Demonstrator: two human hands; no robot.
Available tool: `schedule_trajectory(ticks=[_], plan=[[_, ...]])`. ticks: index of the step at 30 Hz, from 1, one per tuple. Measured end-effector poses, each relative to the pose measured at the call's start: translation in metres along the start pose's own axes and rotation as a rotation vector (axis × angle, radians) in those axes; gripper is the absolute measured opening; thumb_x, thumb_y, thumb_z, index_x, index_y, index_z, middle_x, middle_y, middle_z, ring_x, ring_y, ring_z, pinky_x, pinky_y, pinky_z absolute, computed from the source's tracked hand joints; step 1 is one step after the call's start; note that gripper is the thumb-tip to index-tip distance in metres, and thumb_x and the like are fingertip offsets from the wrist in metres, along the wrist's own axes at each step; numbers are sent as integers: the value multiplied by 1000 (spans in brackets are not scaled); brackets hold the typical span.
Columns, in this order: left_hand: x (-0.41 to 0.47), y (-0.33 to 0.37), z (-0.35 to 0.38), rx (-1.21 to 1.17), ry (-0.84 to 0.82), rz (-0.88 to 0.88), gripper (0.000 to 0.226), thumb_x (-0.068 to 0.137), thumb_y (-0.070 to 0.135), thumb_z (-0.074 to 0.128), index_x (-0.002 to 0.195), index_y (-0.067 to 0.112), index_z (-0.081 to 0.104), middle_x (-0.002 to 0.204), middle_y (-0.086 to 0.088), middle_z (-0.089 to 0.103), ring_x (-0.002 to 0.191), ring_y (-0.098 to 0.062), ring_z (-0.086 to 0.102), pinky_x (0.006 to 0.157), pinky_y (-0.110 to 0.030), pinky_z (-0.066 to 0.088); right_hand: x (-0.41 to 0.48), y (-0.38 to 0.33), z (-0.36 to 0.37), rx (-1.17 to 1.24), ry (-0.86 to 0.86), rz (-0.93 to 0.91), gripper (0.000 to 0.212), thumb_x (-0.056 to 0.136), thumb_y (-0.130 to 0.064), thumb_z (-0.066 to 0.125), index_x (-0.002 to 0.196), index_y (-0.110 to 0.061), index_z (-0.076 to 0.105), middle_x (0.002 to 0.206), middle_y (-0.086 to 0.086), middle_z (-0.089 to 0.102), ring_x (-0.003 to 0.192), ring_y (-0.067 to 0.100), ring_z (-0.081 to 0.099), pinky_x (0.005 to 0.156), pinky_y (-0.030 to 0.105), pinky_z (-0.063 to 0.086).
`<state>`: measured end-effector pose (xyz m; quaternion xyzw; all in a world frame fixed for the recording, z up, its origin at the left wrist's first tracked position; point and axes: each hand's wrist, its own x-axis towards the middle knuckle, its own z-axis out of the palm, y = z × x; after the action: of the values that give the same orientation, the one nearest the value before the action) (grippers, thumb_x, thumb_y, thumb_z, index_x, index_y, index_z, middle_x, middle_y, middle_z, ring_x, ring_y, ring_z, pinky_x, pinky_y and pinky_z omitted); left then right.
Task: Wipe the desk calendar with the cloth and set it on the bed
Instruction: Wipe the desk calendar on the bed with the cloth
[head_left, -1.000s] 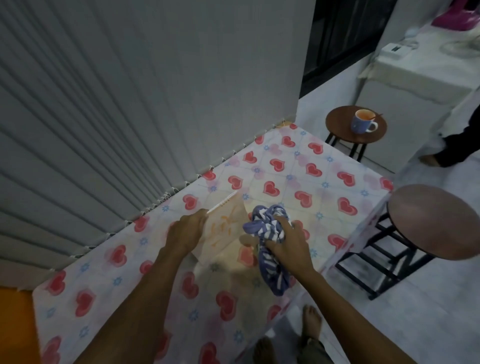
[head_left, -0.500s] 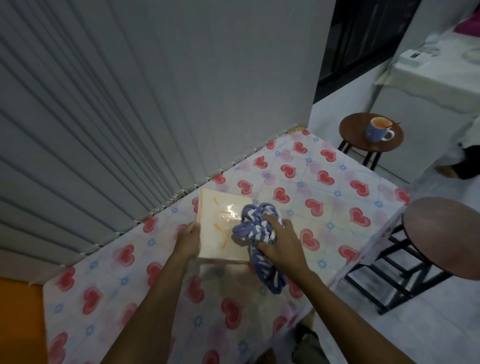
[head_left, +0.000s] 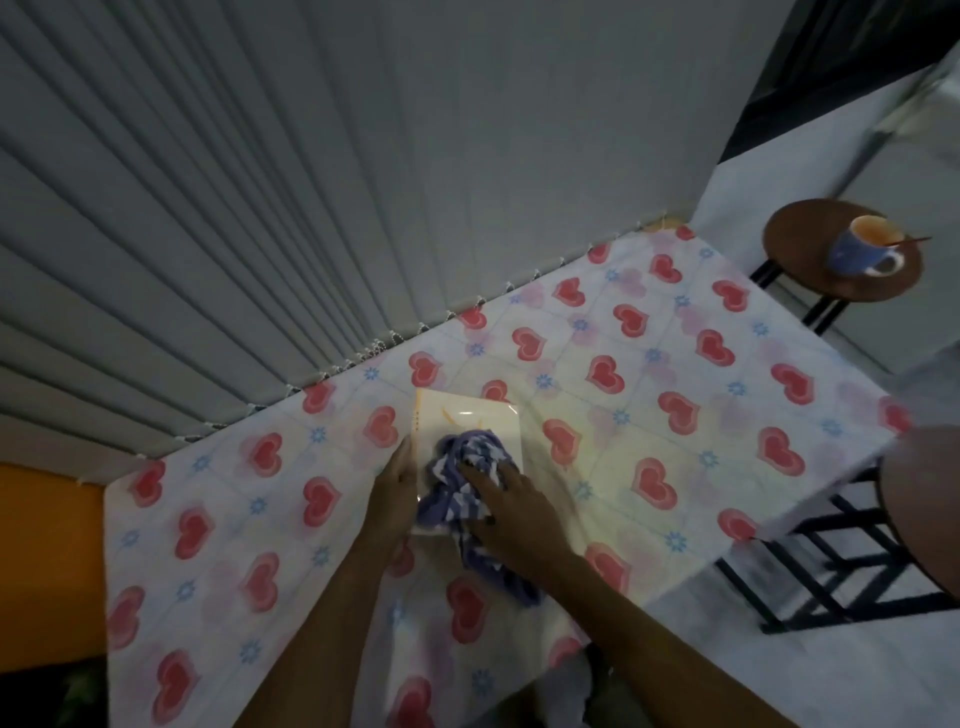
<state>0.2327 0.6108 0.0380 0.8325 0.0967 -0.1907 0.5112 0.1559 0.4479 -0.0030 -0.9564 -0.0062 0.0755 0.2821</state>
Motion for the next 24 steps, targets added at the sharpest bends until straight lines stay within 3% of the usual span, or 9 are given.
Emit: schedule_trajectory(ticks=[7, 10, 12, 14, 16, 18, 21, 23, 24], plan=[[3, 0, 0, 22, 8, 37, 40, 107, 25, 38, 146, 33, 39, 132, 26, 44, 126, -7, 44, 96, -13, 40, 26, 6, 11, -72, 53, -29, 63, 95, -43, 59, 152, -28, 36, 150, 20, 44, 140, 43, 37, 110, 52, 36], [7, 2, -1, 66, 17, 8, 44, 107, 26, 38, 151, 28, 38, 144, 11, 47, 134, -27, 47, 107, -39, 44, 43, 9, 4, -74, 67, -24, 62, 95, -43, 59, 151, -31, 36, 146, 18, 49, 136, 41, 43, 102, 51, 42], [9, -1, -1, 89, 34, -7, 45, 106, 22, 38, 151, 26, 38, 123, 5, 67, 107, -31, 65, 92, -46, 52, 59, 13, -2, -87, 65, 3, 60, 95, -43, 56, 150, -31, 36, 145, 17, 50, 132, 41, 47, 97, 51, 45], [8, -6, -1, 85, 32, -17, 46, 105, 22, 40, 151, 29, 38, 87, 9, 72, 74, -23, 65, 74, -40, 54, 82, 18, -11, -95, 93, 57, 56, 95, -43, 54, 147, -29, 39, 140, 16, 53, 123, 42, 52, 91, 49, 49], [3, -9, 0, 78, 28, -19, 46, 105, 21, 42, 150, 31, 40, 108, -6, 73, 91, -30, 66, 88, -43, 55, 109, 20, -22, -92, 88, 124, 54, 96, -42, 51, 146, -27, 38, 138, 16, 52, 117, 43, 53, 89, 50, 50], [-2, -11, 3, 62, 35, 3, 45, 104, 19, 42, 147, 33, 41, 134, 7, 61, 114, -15, 62, 97, -29, 51, 130, 18, -30, -102, 50, 150, 51, 97, -39, 49, 145, -26, 38, 137, 16, 51, 116, 43, 51, 88, 51, 48], [0, -11, 6, 14, 59, -26, 47, 103, 13, 43, 140, 41, 42, 103, 28, 65, 77, 12, 63, 65, -7, 47, 129, 8, -32, -108, 41, 142, 51, 96, -32, 49, 144, -22, 37, 141, 17, 48, 121, 43, 48, 90, 51, 46], [4, -11, 5, 11, 83, -64, 43, 103, 12, 42, 135, 38, 52, 75, 11, 66, 54, -2, 57, 53, -18, 47, 100, -1, -24, -126, 35, 71, 57, 93, -27, 51, 147, -19, 35, 144, 19, 46, 126, 41, 46, 92, 48, 46], [6, -11, 6, 28, 94, -69, 40, 102, 11, 43, 136, 29, 56, 75, -2, 67, 57, -11, 58, 55, -25, 49, 81, -8, -19, -116, 22, 24, 60, 91, -25, 51, 148, -18, 36, 145, 19, 46, 127, 40, 46, 92, 47, 45]])
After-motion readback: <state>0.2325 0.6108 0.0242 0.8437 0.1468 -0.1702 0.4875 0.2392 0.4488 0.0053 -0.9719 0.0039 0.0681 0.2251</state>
